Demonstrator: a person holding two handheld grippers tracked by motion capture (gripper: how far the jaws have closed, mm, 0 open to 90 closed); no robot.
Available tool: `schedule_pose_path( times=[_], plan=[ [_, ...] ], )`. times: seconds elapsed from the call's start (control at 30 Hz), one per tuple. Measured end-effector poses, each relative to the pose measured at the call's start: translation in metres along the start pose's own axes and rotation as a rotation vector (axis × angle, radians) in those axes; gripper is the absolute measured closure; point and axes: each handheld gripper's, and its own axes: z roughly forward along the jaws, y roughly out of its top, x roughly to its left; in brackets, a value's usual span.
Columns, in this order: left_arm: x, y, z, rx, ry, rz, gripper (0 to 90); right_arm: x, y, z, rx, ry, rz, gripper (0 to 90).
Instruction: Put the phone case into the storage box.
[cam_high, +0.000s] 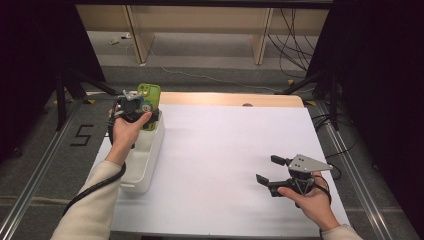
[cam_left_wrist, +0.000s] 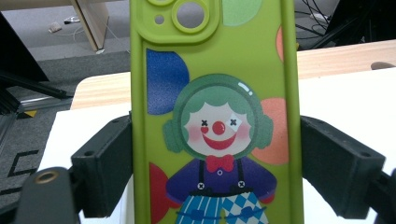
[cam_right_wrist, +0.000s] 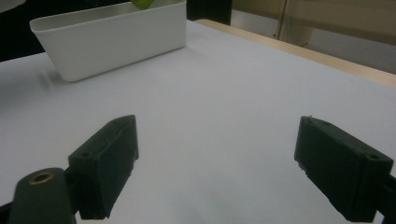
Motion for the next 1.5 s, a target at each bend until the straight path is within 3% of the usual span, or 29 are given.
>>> schedule_pose_path(
  times=[1.5],
  plan=[
    [0.003,-0.007,0.011,0.028,0.012,0.000,15.7,-0.001,0.000,0.000,0.000,0.000,0.002,14.7]
  ],
)
